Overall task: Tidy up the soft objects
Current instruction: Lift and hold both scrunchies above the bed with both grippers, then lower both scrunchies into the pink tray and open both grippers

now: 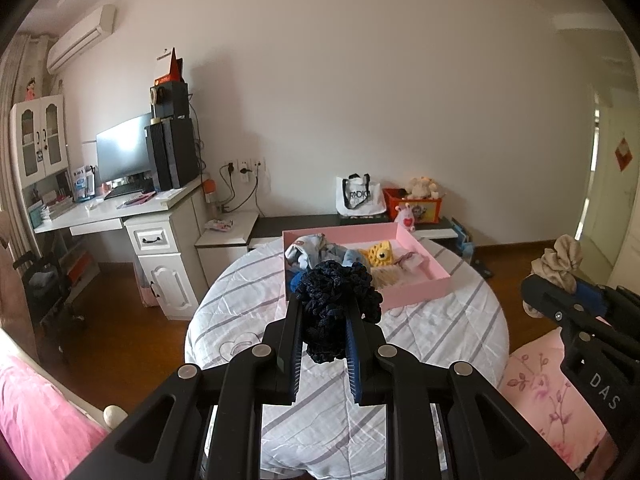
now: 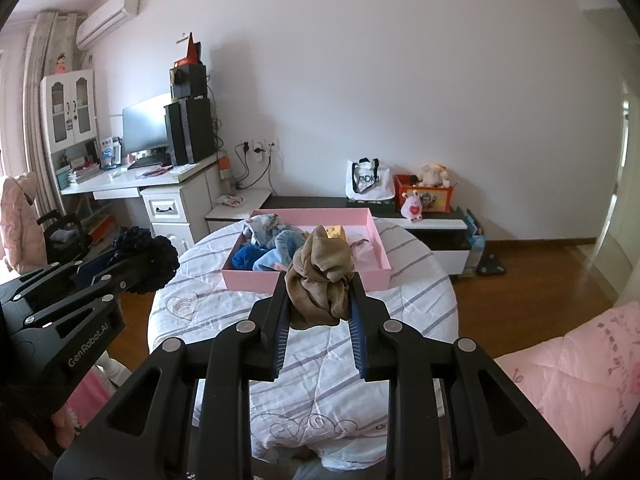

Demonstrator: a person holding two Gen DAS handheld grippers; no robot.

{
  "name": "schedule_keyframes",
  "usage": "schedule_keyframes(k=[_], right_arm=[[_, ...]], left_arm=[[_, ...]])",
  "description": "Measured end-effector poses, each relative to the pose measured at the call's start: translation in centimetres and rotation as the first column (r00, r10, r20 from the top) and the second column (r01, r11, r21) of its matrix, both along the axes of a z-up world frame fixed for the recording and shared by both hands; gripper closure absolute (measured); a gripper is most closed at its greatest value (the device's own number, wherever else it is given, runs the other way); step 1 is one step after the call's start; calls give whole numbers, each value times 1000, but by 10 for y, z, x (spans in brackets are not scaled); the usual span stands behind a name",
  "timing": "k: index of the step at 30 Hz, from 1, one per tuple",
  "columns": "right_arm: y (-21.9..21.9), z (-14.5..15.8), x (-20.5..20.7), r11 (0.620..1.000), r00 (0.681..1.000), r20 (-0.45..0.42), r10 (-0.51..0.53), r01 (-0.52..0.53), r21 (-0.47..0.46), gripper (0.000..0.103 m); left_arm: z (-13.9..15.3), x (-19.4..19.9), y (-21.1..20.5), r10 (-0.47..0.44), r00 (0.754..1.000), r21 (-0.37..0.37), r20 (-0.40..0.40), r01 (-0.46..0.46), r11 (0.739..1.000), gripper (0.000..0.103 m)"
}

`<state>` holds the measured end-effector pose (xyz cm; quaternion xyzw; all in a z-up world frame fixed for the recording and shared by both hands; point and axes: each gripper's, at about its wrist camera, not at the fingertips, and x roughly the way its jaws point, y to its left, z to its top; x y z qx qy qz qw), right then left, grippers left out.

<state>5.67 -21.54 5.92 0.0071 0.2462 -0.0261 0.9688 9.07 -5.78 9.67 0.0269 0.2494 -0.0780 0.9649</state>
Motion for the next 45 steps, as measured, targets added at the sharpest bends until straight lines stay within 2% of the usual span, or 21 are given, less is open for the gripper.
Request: schedule_keyframes(k=[7,19,32,45], right_arm=[[-4,-11,19,1000,999,-44,-17,17,12,79],[-20,-37,64,998,990,-131,-42,47,31,79],[-30,-75,136,997,971,-231,-57,69,44,79],[-33,-100,211,997,964,-262,-52,66,44,79]], left_arm=[[-11,25,-2,-6,999,5,-42,6,1000,87],[-31,91,-8,-12,991,18,-130,14,1000,88],[-66,193,-19,-6,974,17,-229,10,1000,87],[-94,291,-27,-6,967,0,-253,6,1000,87]])
